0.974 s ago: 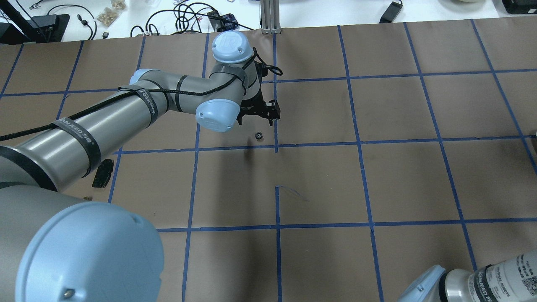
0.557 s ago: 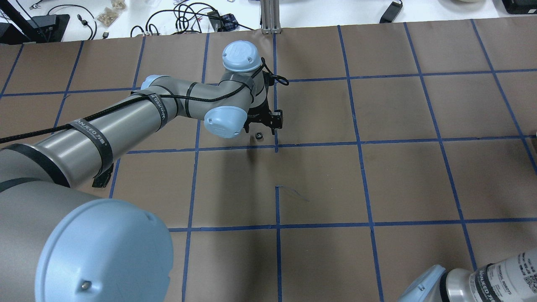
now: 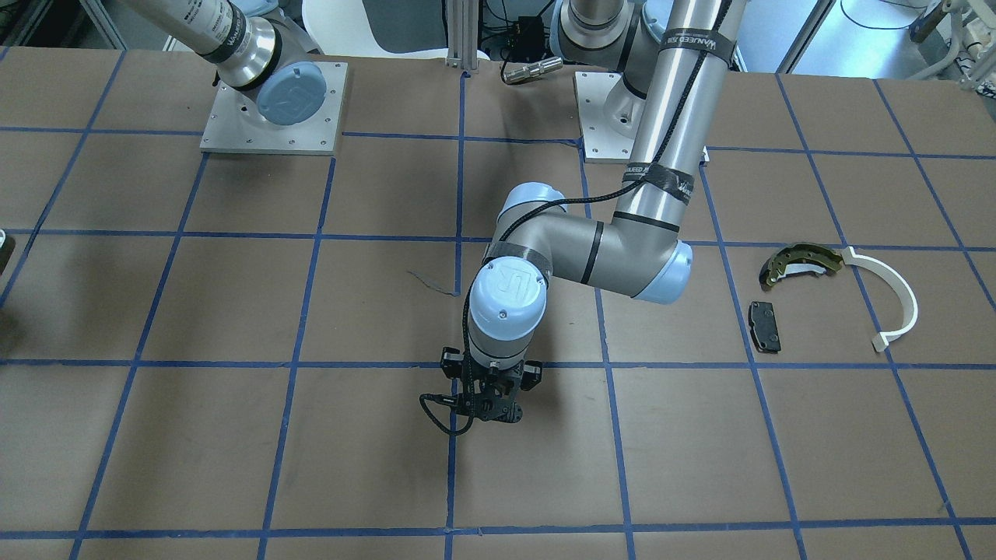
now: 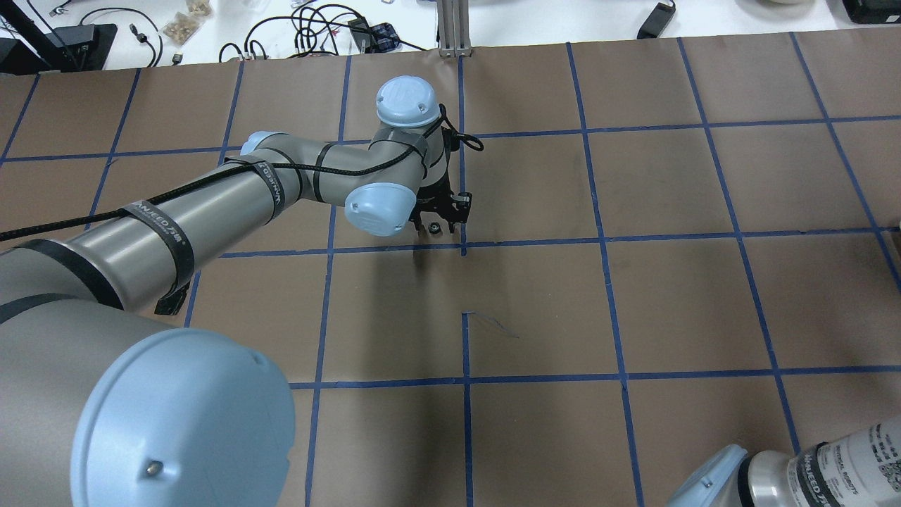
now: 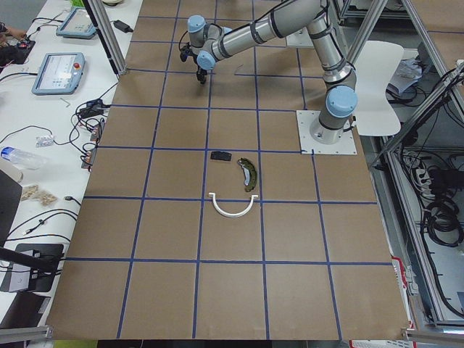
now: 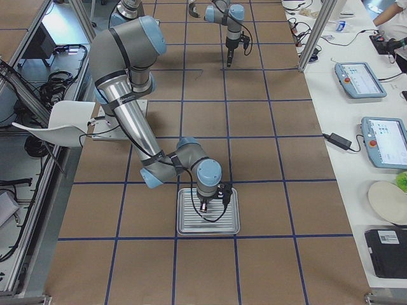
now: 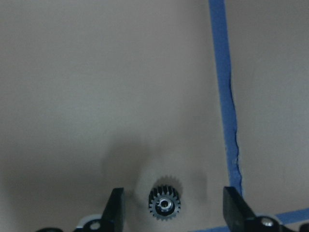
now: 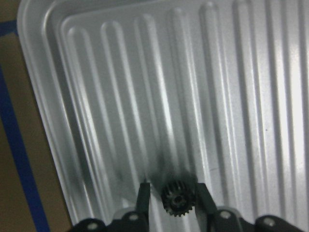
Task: Place bearing gear from tray to pile
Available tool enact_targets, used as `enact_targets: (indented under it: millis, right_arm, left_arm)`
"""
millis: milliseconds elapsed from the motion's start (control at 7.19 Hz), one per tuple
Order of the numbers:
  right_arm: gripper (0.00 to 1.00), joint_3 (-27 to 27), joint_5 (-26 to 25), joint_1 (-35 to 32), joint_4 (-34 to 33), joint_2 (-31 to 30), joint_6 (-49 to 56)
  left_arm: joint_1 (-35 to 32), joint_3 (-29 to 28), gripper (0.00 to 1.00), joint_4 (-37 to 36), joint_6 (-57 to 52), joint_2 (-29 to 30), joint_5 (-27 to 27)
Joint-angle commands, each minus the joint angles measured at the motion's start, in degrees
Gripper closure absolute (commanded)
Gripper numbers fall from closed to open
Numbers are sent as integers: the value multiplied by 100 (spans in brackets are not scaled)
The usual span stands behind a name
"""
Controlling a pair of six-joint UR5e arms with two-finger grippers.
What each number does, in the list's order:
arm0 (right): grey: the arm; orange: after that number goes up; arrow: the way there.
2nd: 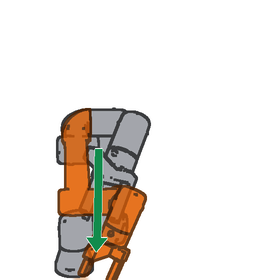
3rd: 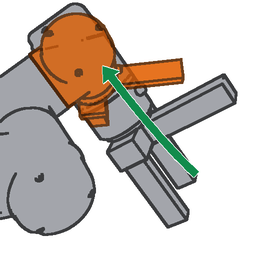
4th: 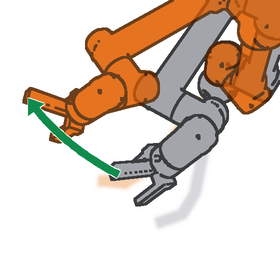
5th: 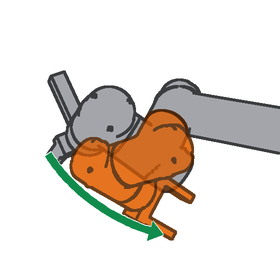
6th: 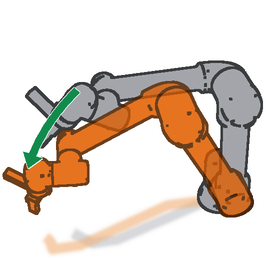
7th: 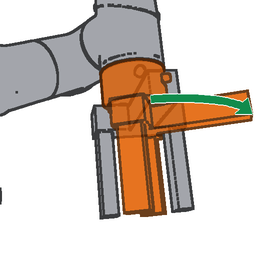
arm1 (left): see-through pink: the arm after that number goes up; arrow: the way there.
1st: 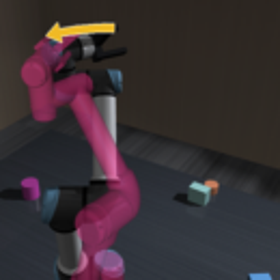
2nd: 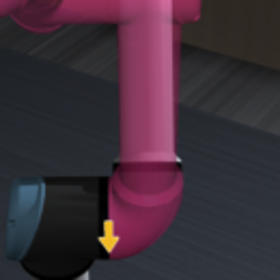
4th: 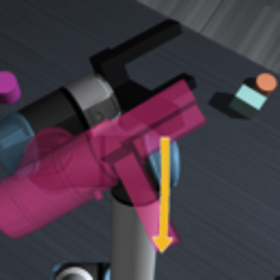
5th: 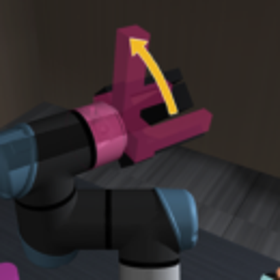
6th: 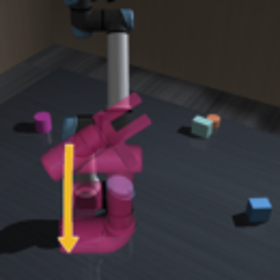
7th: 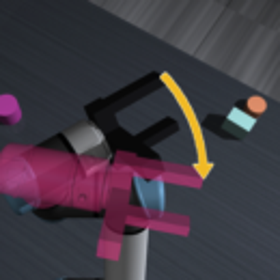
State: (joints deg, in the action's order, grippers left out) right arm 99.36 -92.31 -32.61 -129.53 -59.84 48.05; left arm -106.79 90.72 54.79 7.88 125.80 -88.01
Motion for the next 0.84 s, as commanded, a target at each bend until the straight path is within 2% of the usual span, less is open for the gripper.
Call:
enact_targets:
  millis: [0,139,418,696]
  right_arm:
    - [96,-4,-7,9,146,-36,-15]
    - [96,-56,-42,9,278,-71,-24]
    - [96,-40,-78,-200,1092,-700,-942]
    - [95,-13,-86,-1138,1753,-1316,-1707]
  left_arm:
    - [0,-1,90,41,3,14,-32]
    - [0,-10,100,32,3,23,-32]
    - [9,-89,100,41,-5,-3,-32]
    - [392,-246,100,381,-206,-292,-41]
